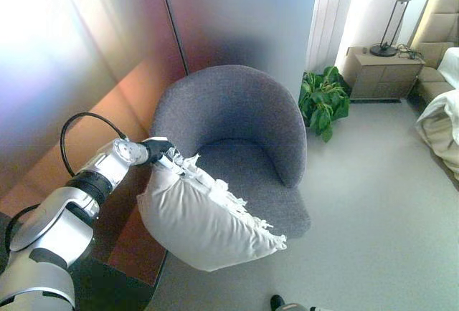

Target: Pick up the pillow and put it on the sofa.

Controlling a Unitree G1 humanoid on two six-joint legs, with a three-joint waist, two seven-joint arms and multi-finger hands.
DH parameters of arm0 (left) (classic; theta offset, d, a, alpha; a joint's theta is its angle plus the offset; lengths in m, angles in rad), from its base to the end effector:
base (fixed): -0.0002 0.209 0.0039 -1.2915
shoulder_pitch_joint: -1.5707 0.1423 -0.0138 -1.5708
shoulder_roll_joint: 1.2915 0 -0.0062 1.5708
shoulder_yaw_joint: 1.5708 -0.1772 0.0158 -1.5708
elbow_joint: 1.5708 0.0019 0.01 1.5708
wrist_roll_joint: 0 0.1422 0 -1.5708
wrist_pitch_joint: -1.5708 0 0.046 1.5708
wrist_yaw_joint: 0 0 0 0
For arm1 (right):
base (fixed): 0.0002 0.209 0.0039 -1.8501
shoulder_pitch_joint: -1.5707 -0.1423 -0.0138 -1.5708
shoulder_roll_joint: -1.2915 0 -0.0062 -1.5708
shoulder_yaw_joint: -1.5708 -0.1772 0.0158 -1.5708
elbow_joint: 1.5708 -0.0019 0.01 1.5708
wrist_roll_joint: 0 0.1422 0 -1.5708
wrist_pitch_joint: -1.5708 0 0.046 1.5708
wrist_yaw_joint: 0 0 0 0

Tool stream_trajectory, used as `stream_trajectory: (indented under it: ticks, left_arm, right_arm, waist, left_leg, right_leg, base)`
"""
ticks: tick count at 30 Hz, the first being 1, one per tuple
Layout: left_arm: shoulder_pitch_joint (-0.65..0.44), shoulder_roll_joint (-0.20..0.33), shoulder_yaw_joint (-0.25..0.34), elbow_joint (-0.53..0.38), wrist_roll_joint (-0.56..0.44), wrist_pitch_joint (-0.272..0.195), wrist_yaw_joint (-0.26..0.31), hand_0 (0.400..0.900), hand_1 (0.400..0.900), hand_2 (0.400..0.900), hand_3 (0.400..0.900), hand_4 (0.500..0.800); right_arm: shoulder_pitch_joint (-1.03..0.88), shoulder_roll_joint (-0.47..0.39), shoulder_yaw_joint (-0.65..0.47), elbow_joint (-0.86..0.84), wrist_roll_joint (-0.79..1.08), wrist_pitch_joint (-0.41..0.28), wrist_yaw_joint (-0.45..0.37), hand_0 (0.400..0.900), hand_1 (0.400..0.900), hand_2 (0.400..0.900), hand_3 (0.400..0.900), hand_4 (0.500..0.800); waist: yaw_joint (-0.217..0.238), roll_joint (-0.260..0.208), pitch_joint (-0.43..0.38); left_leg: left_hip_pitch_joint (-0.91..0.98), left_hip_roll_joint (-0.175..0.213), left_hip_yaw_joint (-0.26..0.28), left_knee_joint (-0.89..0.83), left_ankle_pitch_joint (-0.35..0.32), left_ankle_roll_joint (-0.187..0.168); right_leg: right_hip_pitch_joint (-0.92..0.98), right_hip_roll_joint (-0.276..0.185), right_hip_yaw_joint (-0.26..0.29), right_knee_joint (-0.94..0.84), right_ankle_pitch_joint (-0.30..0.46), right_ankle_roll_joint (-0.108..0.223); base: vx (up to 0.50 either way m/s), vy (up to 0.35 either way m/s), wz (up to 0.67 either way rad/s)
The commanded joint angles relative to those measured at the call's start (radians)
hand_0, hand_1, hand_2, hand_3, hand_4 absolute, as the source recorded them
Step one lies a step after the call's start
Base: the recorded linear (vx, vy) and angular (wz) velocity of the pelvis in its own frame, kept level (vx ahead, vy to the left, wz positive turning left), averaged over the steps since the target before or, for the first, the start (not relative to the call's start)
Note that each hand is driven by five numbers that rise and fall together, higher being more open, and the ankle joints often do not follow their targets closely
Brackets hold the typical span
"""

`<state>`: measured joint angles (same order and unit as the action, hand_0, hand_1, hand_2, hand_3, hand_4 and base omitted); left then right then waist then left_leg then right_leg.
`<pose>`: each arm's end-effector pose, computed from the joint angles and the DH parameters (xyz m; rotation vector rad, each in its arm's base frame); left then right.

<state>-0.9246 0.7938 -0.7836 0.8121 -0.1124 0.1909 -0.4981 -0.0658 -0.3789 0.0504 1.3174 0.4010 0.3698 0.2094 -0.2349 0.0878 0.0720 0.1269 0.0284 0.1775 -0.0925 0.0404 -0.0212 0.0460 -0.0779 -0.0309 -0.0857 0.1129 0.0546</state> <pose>0.3316 0.2550 0.1470 0.9775 0.5535 -0.4461 0.0659 -0.2736 -0.0990 0.2320 1.5083 -0.2895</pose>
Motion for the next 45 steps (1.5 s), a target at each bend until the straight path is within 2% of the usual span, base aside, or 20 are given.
stream_trajectory:
  ticks: [1, 3, 8, 13, 17, 18, 20, 24, 30, 38, 45]
  left_arm:
    - [-0.379, 0.11, 0.081, 0.103, -0.037, -0.098, 0.126, 0.4, 0.4, 0.4, 0.4, 0.5]
    - [-0.382, 0.113, 0.086, 0.104, -0.05, -0.098, 0.115, 0.4, 0.4, 0.4, 0.4, 0.5]
    - [-0.339, 0.089, 0.092, 0.11, -0.004, -0.118, 0.056, 0.4, 0.4, 0.4, 0.4, 0.5]
    - [-0.302, 0.043, 0.09, 0.107, 0.029, -0.089, 0.03, 0.4, 0.4, 0.4, 0.4, 0.5]
    - [-0.281, -0.002, 0.09, 0.128, 0.032, -0.04, 0.017, 0.402, 0.402, 0.402, 0.402, 0.501]
    - [-0.276, -0.011, 0.092, 0.131, 0.037, -0.03, 0.018, 0.9, 0.9, 0.9, 0.9, 0.8]
    - [-0.256, -0.04, 0.099, 0.137, 0.042, -0.005, 0.038, 0.9, 0.9, 0.9, 0.9, 0.8]
    - [-0.232, -0.07, 0.11, 0.127, 0.024, 0.045, 0.034, 0.9, 0.9, 0.9, 0.9, 0.8]
    - [-0.215, -0.087, 0.117, 0.108, -0.009, 0.08, 0.056, 0.9, 0.9, 0.9, 0.9, 0.8]
    - [-0.193, -0.093, 0.135, 0.103, -0.028, 0.075, 0.07, 0.9, 0.9, 0.9, 0.9, 0.8]
    - [-0.182, -0.075, 0.15, 0.087, -0.037, 0.069, 0.071, 0.9, 0.9, 0.9, 0.9, 0.8]
  right_arm:
    - [0.022, -0.036, 0.005, 0.064, 0.056, 0.007, -0.014, 0.9, 0.9, 0.9, 0.9, 0.8]
    - [0.025, -0.034, -0.001, 0.064, 0.064, 0.009, -0.021, 0.9, 0.9, 0.9, 0.9, 0.8]
    - [0.03, -0.031, -0.01, 0.058, 0.082, 0.03, -0.037, 0.9, 0.9, 0.9, 0.9, 0.8]
    - [0.043, -0.032, -0.023, 0.055, 0.085, 0.046, -0.042, 0.9, 0.9, 0.9, 0.9, 0.8]
    - [0.059, -0.031, -0.026, 0.054, 0.077, 0.056, -0.035, 0.9, 0.9, 0.9, 0.9, 0.8]
    - [0.061, -0.031, -0.027, 0.054, 0.074, 0.056, -0.035, 0.9, 0.9, 0.9, 0.9, 0.8]
    - [0.068, -0.037, -0.03, 0.05, 0.065, 0.052, -0.034, 0.9, 0.9, 0.9, 0.9, 0.8]
    - [0.072, -0.055, -0.034, 0.041, 0.039, 0.042, -0.031, 0.9, 0.9, 0.9, 0.9, 0.8]
    - [0.075, -0.063, -0.029, 0.031, 0.024, 0.022, -0.036, 0.9, 0.9, 0.9, 0.9, 0.8]
    - [0.082, -0.044, -0.013, 0.048, 0.026, 0.002, -0.034, 0.9, 0.9, 0.9, 0.9, 0.8]
    - [0.079, -0.023, 0.005, 0.048, 0.034, -0.003, -0.04, 0.9, 0.9, 0.9, 0.9, 0.8]
  waist:
    - [-0.005, 0.053, -0.093]
    - [-0.008, 0.054, -0.093]
    - [-0.021, 0.059, -0.096]
    - [-0.044, 0.062, -0.095]
    - [-0.07, 0.063, -0.094]
    - [-0.073, 0.064, -0.093]
    - [-0.086, 0.072, -0.084]
    - [-0.1, 0.097, -0.07]
    - [-0.105, 0.116, -0.057]
    - [-0.087, 0.099, -0.062]
    - [-0.062, 0.072, -0.074]
  left_leg:
    - [0.049, -0.048, 0.056, 0.022, -0.081, -0.019]
    - [0.05, -0.046, 0.061, 0.023, -0.083, -0.019]
    - [0.05, -0.045, 0.069, 0.026, -0.085, -0.017]
    - [0.05, -0.041, 0.09, 0.025, -0.087, -0.014]
    - [0.049, -0.04, 0.111, 0.029, -0.092, -0.01]
    - [0.049, -0.041, 0.114, 0.031, -0.093, -0.009]
    - [0.044, -0.043, 0.121, 0.033, -0.093, -0.007]
    - [0.034, -0.056, 0.127, 0.033, -0.092, -0.005]
    - [0.029, -0.066, 0.135, 0.032, -0.092, -0.007]
    - [0.035, -0.061, 0.131, 0.039, -0.093, -0.008]
    - [0.038, -0.052, 0.118, 0.039, -0.093, -0.008]
  right_leg:
    - [0.018, 0.023, -0.005, 0.025, -0.043, 0.104]
    - [0.018, 0.025, -0.004, 0.024, -0.044, 0.103]
    - [0.012, 0.031, 0.011, 0.024, -0.044, 0.101]
    - [0.004, 0.038, 0.03, 0.021, -0.043, 0.101]
    - [-0.008, 0.044, 0.049, 0.021, -0.041, 0.103]
    - [-0.009, 0.044, 0.051, 0.021, -0.041, 0.103]
    - [-0.018, 0.042, 0.057, 0.023, -0.041, 0.103]
    - [-0.031, 0.034, 0.062, 0.027, -0.044, 0.105]
    - [-0.031, 0.021, 0.053, 0.023, -0.048, 0.112]
    - [-0.015, 0.021, 0.035, 0.019, -0.049, 0.11]
    - [-0.001, 0.027, 0.02, 0.012, -0.048, 0.106]
  base:
    - [0.05, -0.044, -0.05]
    - [0.06, -0.055, -0.07]
    - [0.09, -0.065, -0.13]
    - [0.1, -0.083, -0.17]
    - [0.12, -0.1, -0.16]
    - [0.08, -0.06, -0.13]
    - [0.06, -0.022, -0.15]
    - [0.02, 0.06, -0.11]
    - [0.0, 0.048, 0.0]
    - [0.0, -0.011, 0.04]
    - [-0.02, -0.025, 0.04]
